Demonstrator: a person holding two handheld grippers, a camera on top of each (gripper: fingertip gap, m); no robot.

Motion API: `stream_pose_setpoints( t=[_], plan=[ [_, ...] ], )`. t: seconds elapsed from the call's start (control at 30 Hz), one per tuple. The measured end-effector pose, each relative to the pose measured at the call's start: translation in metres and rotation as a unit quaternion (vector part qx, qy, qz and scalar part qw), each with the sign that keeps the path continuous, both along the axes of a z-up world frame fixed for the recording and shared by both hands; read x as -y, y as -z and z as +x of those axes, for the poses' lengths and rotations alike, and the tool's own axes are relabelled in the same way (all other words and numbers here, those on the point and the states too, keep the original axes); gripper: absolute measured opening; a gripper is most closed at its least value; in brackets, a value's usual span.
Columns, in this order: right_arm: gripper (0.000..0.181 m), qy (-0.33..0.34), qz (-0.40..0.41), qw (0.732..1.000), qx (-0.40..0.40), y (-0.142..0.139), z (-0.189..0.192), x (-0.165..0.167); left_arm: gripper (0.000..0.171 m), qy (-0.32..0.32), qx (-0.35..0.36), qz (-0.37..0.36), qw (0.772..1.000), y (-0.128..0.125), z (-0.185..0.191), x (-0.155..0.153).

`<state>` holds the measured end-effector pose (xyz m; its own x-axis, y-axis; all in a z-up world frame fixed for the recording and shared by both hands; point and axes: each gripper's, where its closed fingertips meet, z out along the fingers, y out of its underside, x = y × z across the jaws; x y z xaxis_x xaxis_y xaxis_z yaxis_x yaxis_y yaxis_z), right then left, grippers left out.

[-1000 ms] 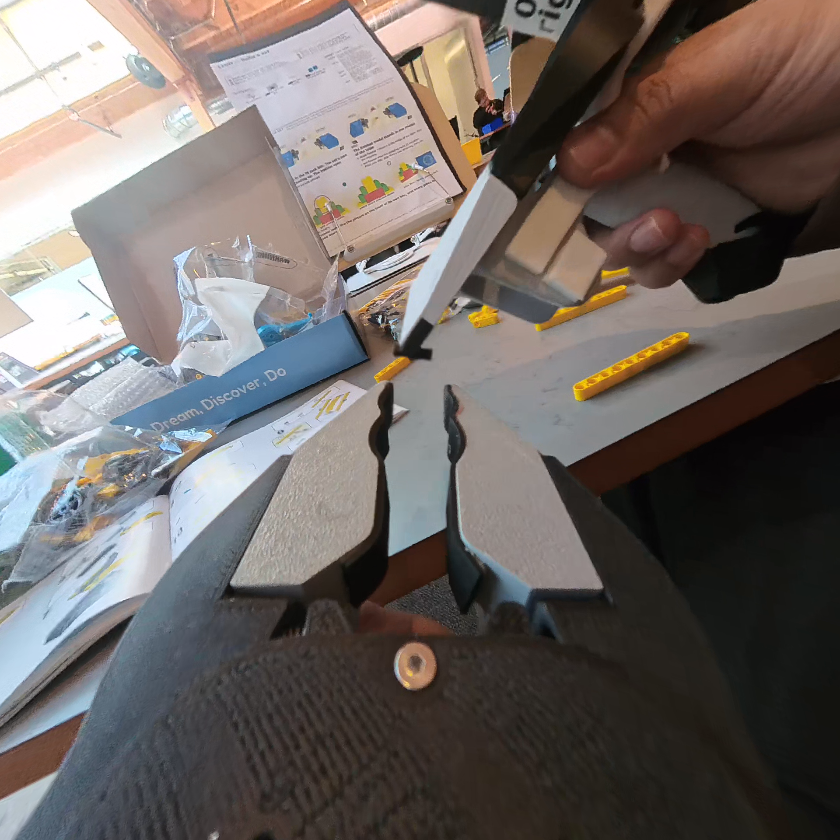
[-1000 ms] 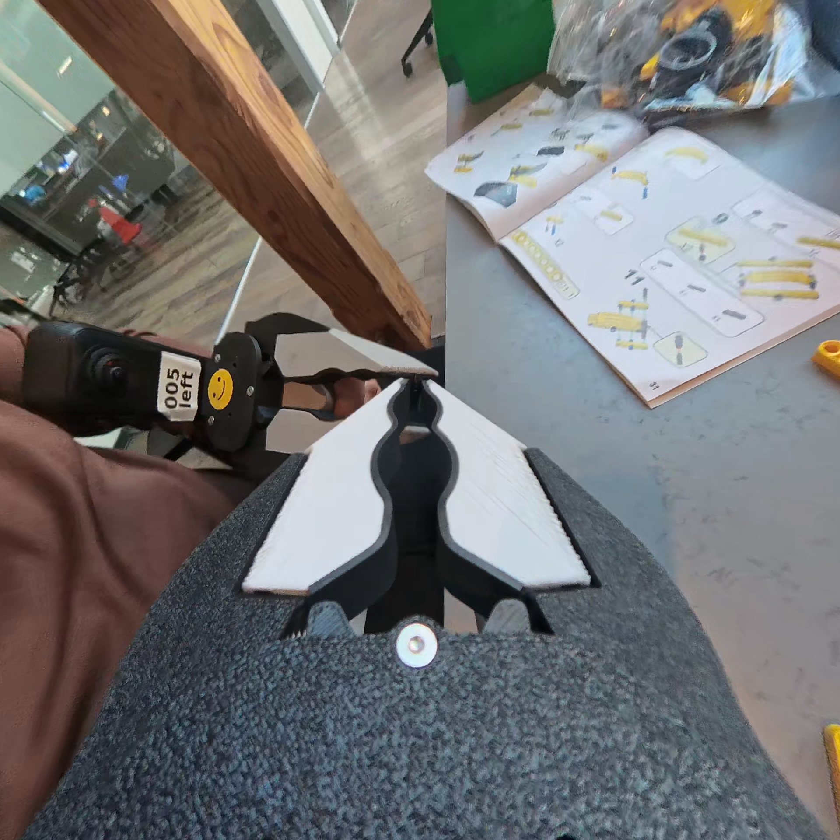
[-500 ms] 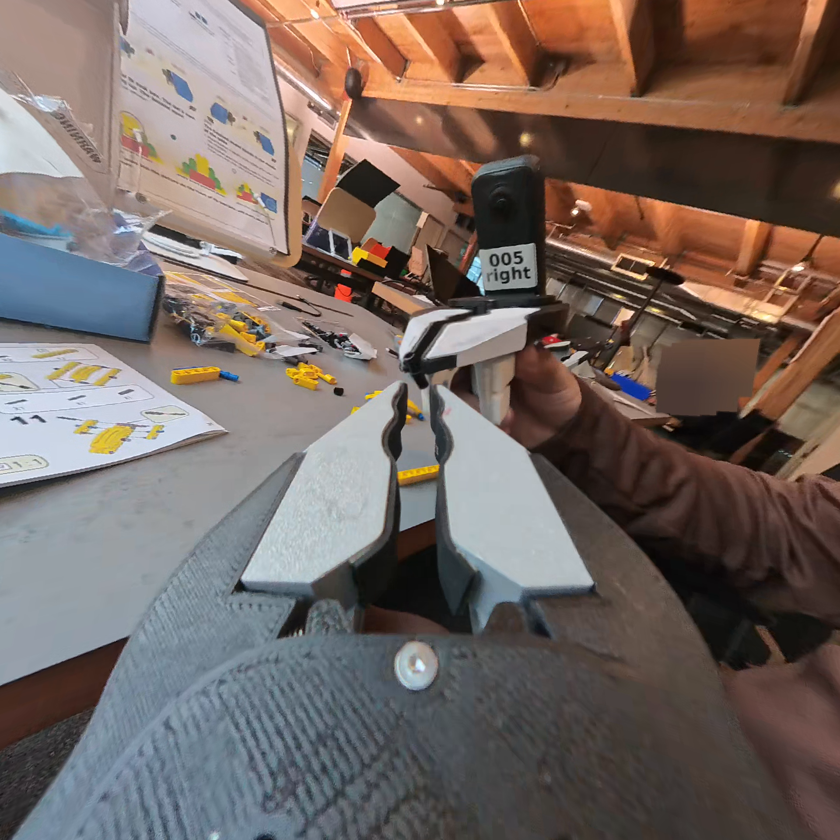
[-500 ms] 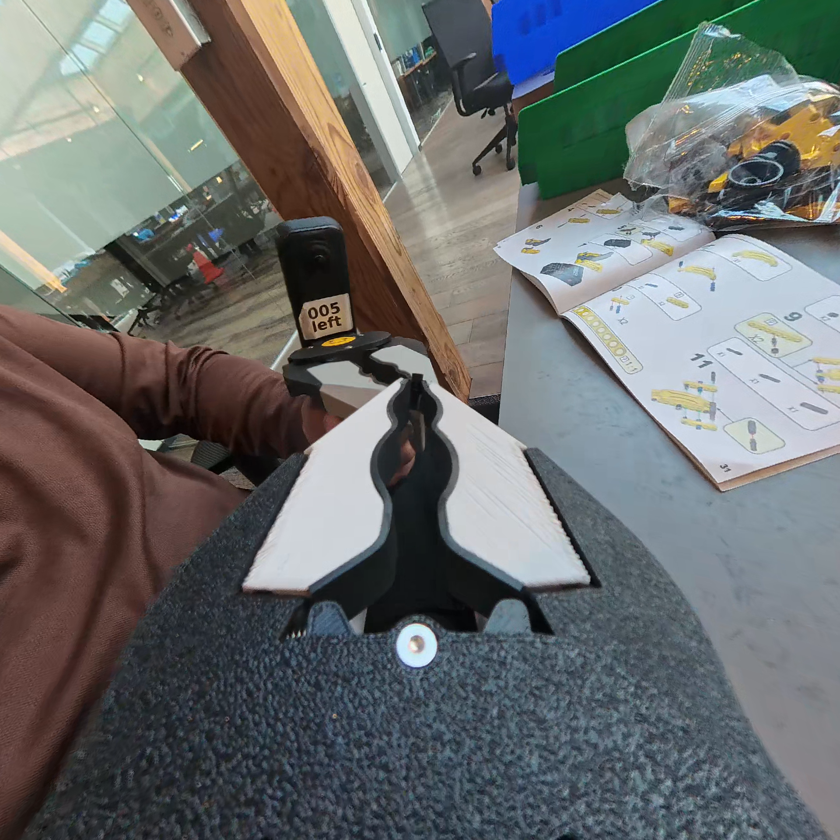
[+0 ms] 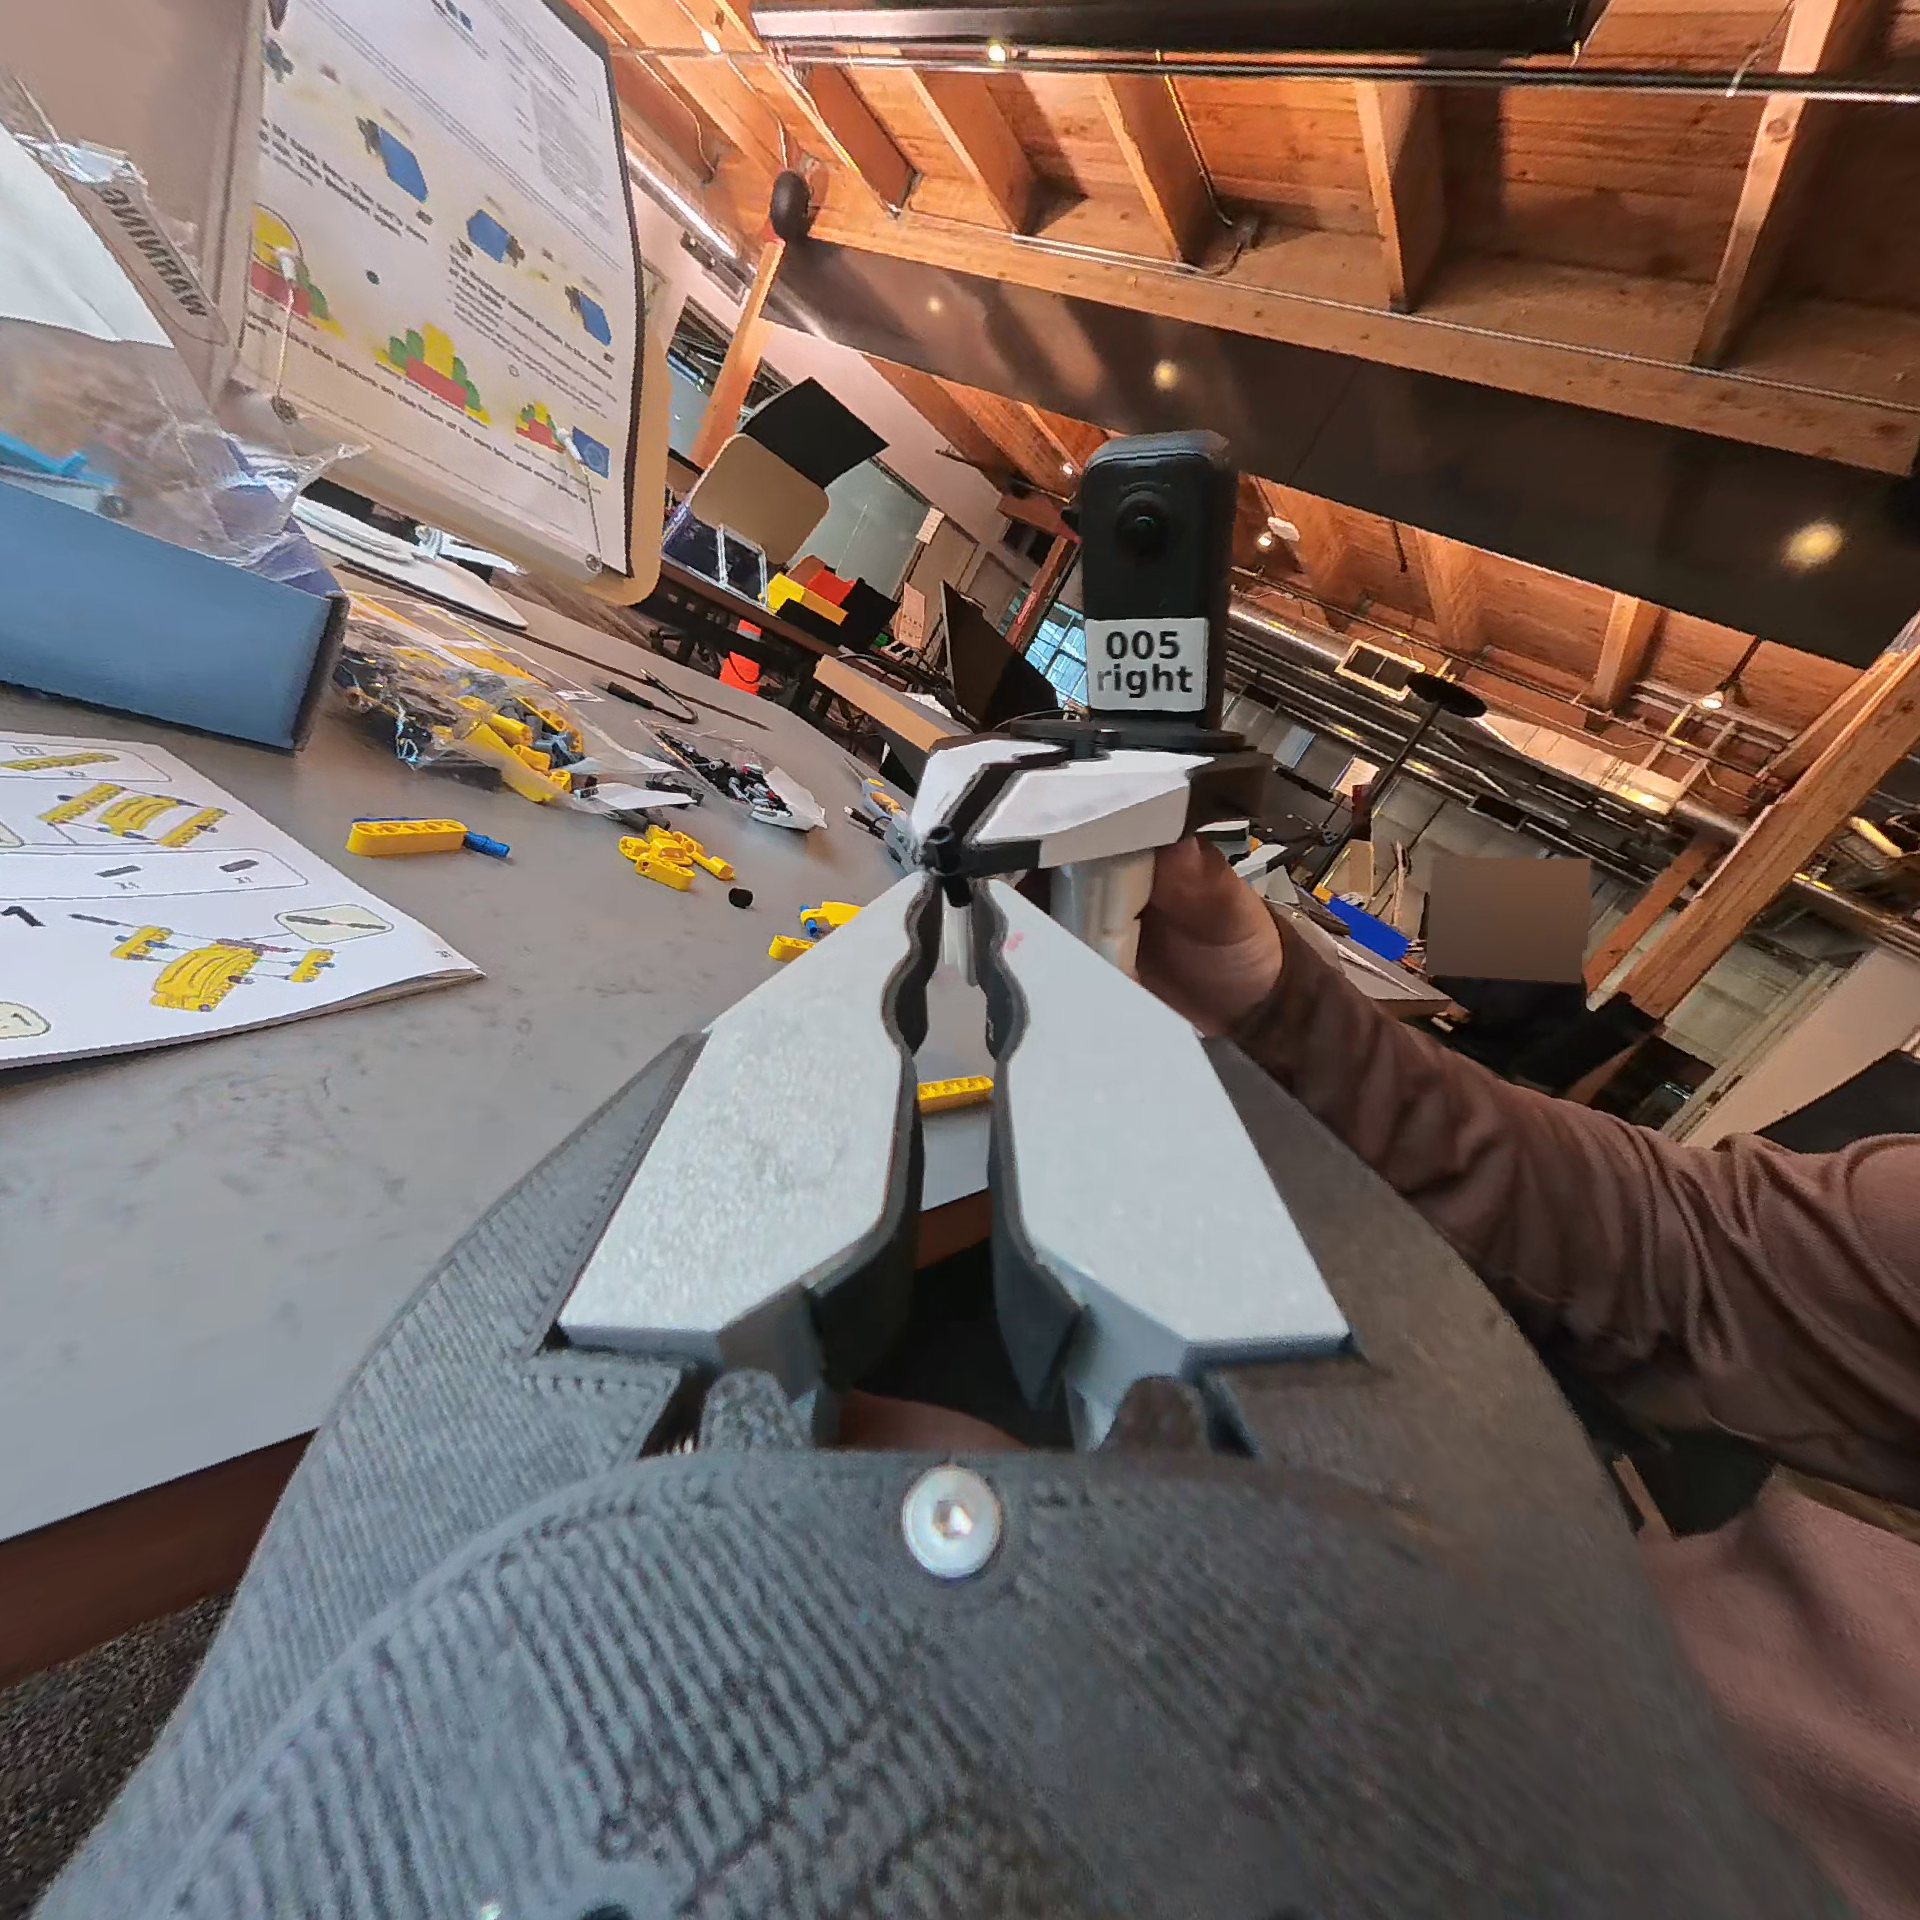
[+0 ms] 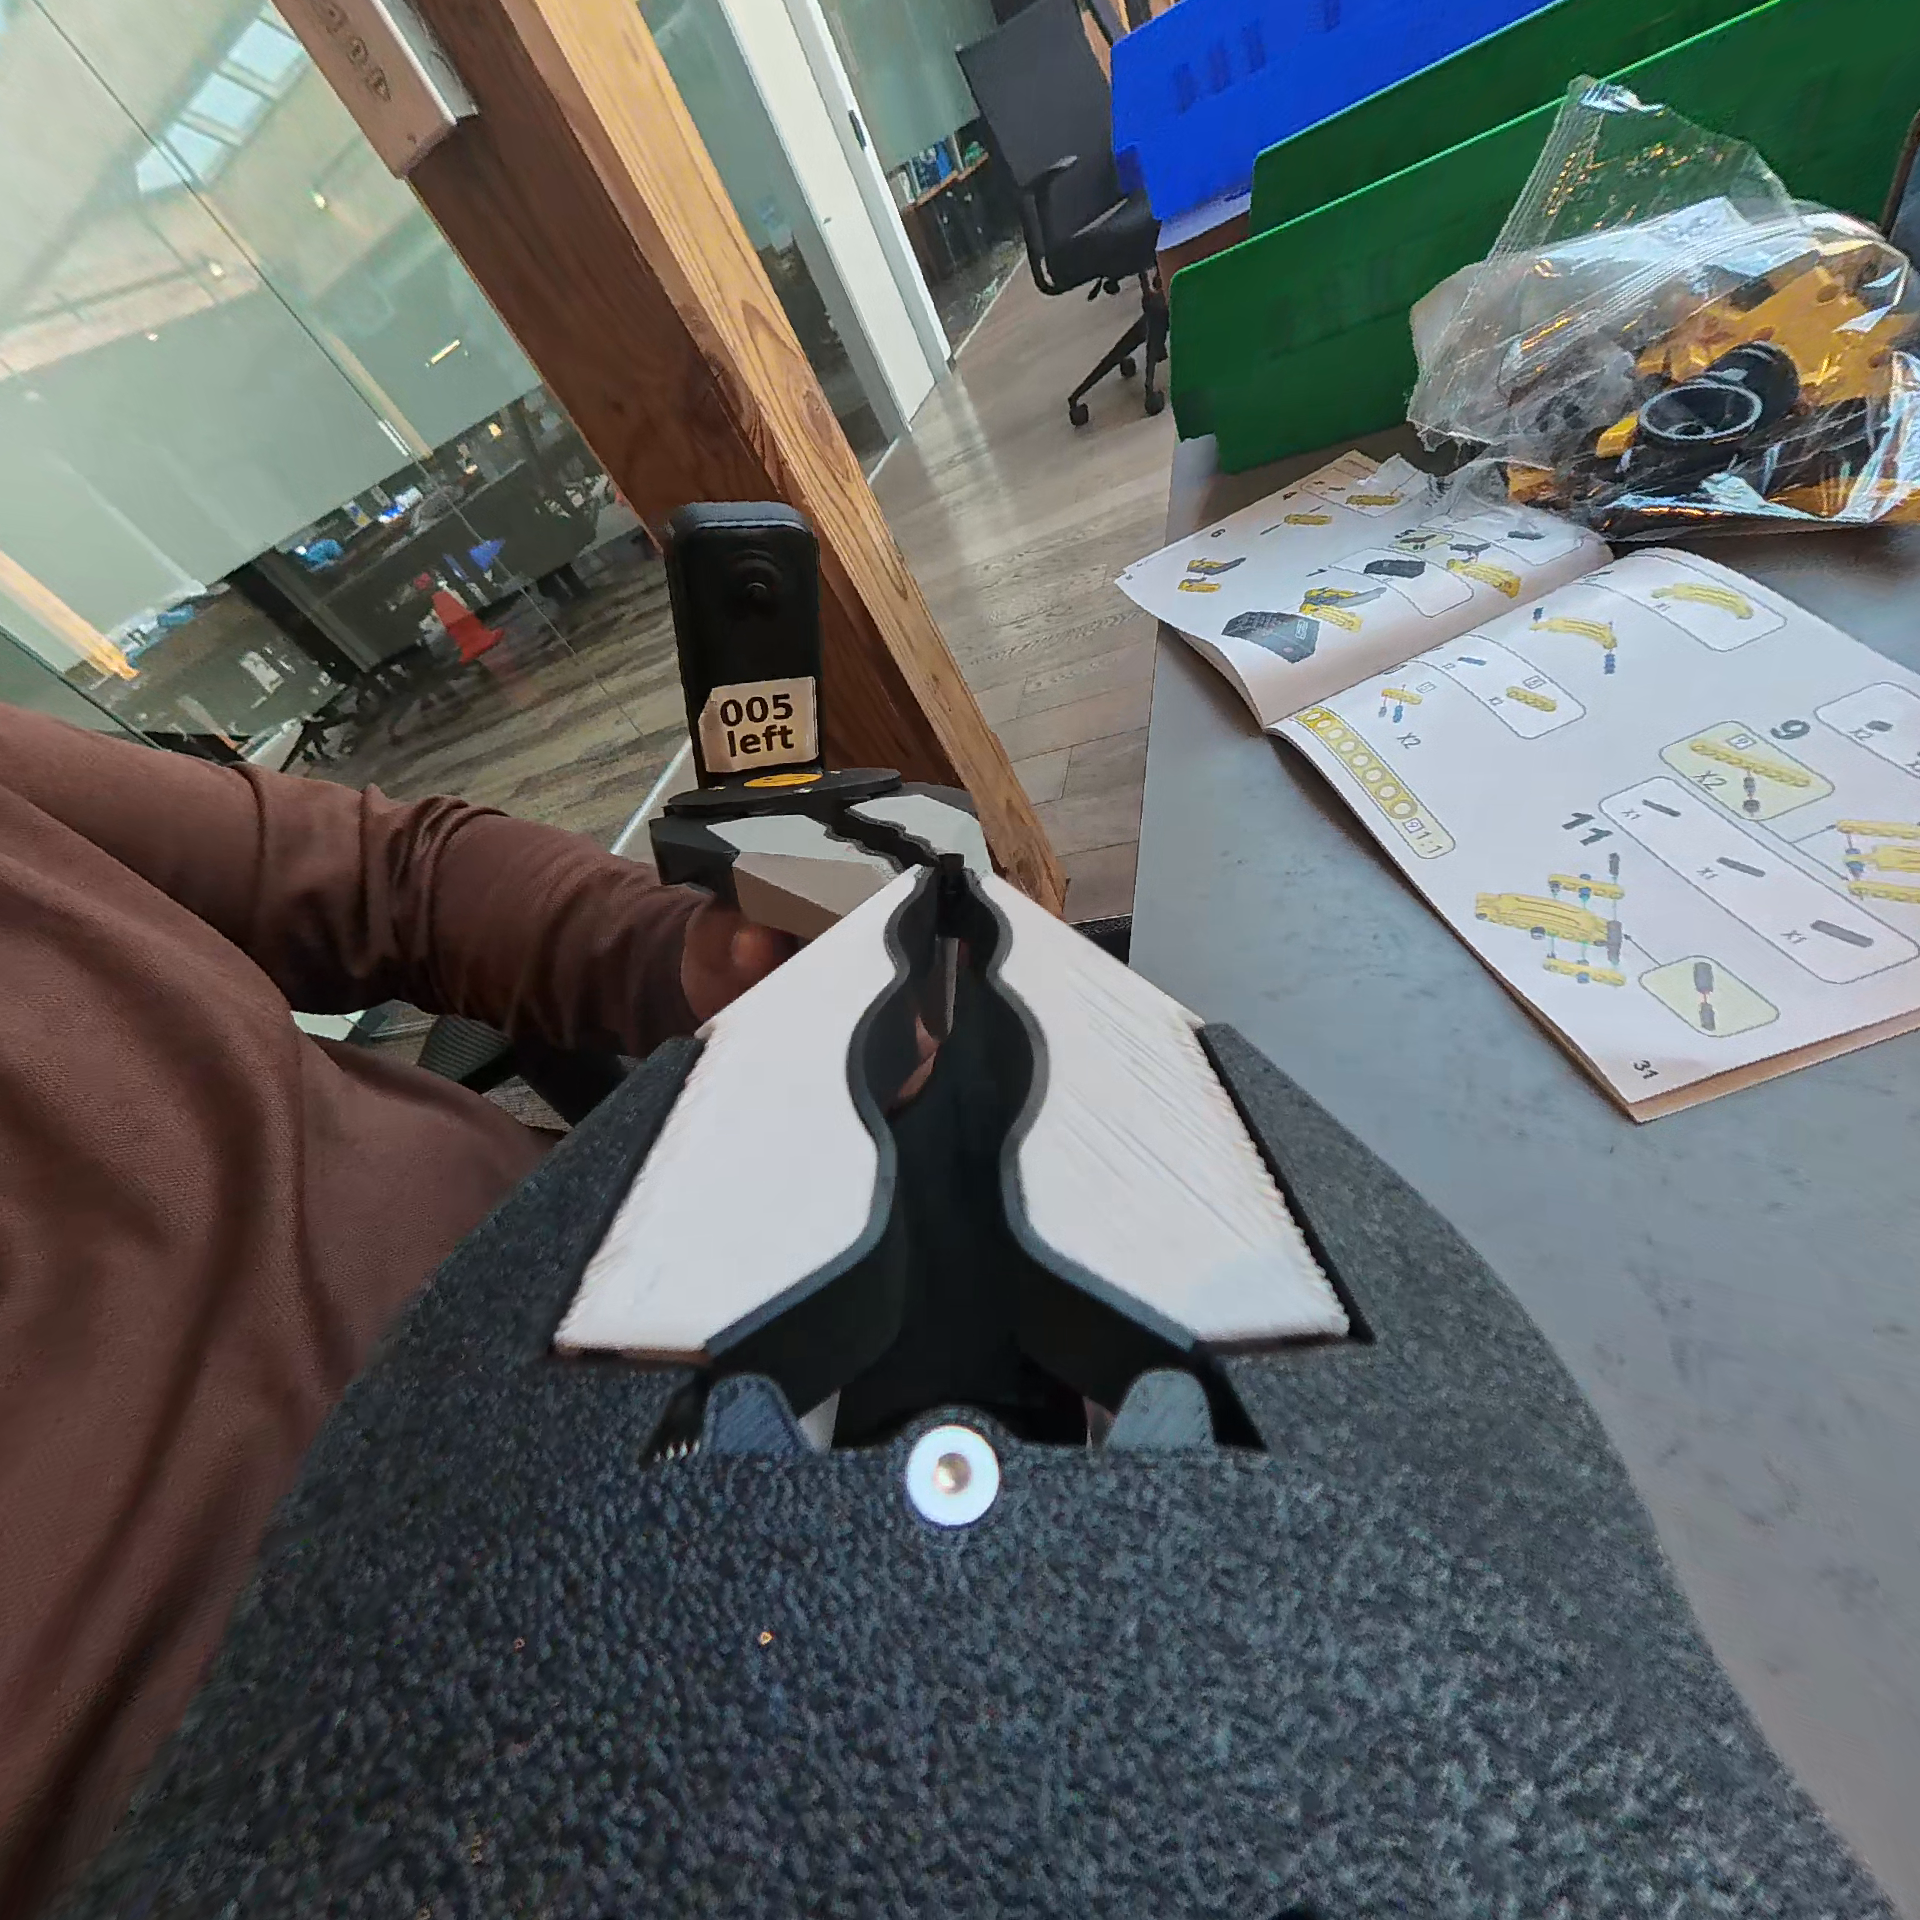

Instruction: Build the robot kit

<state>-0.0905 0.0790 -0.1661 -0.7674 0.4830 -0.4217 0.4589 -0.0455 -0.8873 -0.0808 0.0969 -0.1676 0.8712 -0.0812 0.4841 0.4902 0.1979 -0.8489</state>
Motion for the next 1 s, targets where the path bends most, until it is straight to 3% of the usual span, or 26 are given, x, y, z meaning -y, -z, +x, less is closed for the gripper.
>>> stream_pose_setpoints(
  t=[0.1,0.17,0.23,0.3,0.37,0.43,0.67,1.0],
  plan=[
    [0.004,0.013,0.019,1.000,-0.003,0.003,-0.003,-0.003,0.001,-0.011,-0.006,-0.019,1.000,0.005,-0.004,-0.001],
    [0.004,0.028,0.058,0.998,-0.004,0.012,-0.007,-0.009,0.001,-0.054,-0.066,-0.074,0.994,0.016,-0.009,-0.005],
    [0.002,0.043,0.113,0.993,-0.017,0.024,-0.010,-0.014,0.001,-0.116,-0.167,-0.150,0.967,0.030,-0.017,-0.006],
    [0.000,0.048,0.158,0.986,-0.028,0.033,-0.011,-0.016,0.001,-0.174,-0.272,-0.210,0.923,0.039,-0.023,-0.006],
    [0.000,0.051,0.181,0.982,-0.032,0.036,-0.012,-0.017,0.001,-0.199,-0.320,-0.234,0.896,0.042,-0.023,-0.006],
    [0.008,0.060,0.193,0.979,-0.032,0.037,-0.013,-0.021,0.001,-0.206,-0.332,-0.241,0.888,0.042,-0.024,-0.006],
    [0.010,0.062,0.206,0.975,-0.049,0.032,-0.012,-0.023,0.001,-0.220,-0.379,-0.254,0.862,0.044,-0.020,-0.008],
    [0.019,0.039,0.195,0.979,-0.038,0.032,-0.006,-0.020,0.001,-0.223,-0.374,-0.265,0.861,0.048,-0.021,-0.009]
  ],
)
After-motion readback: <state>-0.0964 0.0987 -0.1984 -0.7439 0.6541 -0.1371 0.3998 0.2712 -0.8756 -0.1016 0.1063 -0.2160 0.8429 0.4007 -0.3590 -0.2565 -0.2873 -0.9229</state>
